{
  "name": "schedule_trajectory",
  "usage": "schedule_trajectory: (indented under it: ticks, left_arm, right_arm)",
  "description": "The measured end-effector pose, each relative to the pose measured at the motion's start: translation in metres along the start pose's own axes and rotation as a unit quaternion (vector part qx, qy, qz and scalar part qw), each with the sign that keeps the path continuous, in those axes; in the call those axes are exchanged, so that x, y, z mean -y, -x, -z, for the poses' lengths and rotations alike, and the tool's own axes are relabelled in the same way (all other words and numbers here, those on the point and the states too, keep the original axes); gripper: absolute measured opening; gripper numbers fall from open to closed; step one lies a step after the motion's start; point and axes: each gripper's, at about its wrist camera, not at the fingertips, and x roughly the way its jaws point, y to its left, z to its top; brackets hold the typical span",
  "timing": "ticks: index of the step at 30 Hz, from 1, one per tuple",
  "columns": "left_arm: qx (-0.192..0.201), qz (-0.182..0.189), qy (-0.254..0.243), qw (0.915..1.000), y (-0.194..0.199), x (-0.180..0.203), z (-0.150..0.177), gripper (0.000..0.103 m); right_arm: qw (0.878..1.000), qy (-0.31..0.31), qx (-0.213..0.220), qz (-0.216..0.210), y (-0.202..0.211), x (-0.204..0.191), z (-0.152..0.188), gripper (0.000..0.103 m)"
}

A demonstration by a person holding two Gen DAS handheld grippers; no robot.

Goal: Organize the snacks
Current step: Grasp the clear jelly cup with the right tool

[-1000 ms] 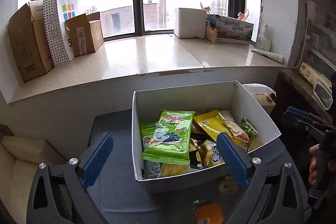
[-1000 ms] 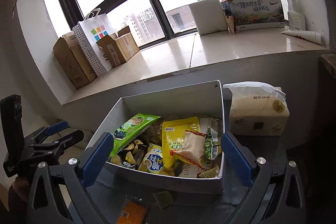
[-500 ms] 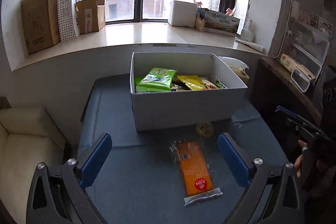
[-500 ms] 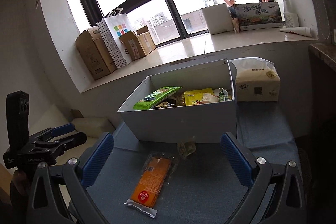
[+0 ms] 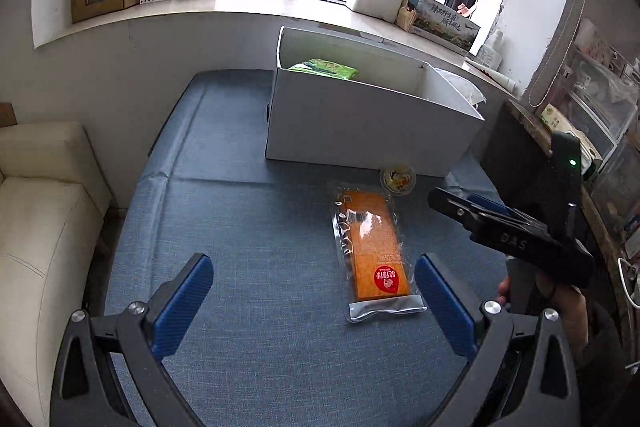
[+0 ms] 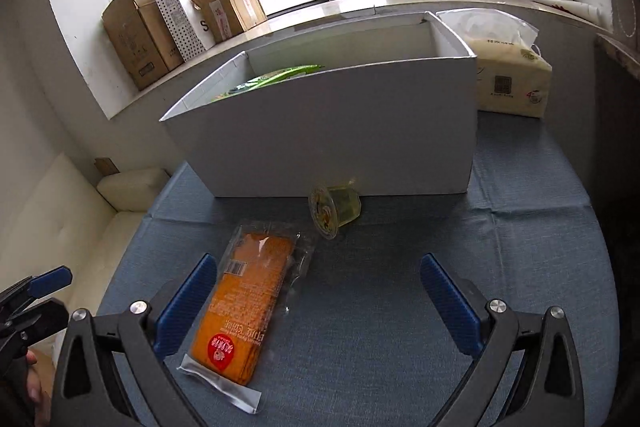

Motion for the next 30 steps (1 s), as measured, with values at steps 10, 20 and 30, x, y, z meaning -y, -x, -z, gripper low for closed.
schedule_trajectory:
  ticks: [10,20,30]
  left_arm:
    - [-0.015,-0.007,0.013,0.9998,-0.012,-0.007,0.006,0.103]
    - [-0.029,-0.026,0.014,0.9991,-0.019,-0.011,0.009,0.103]
    - [-0.044,-0.025,-0.005,0.9987,-0.041,0.004,-0.001,0.103]
  right_arm:
    - [0.999,0.025,-0.034,0.033,-0.057,0.003,-0.031,0.103]
    - [0.994,0.054,-0.059,0.077,-0.083,0.003,-0.028,0.035]
    - [0.998,0.058,-0.016,0.031,-0.025,0.006,-0.015,0.033]
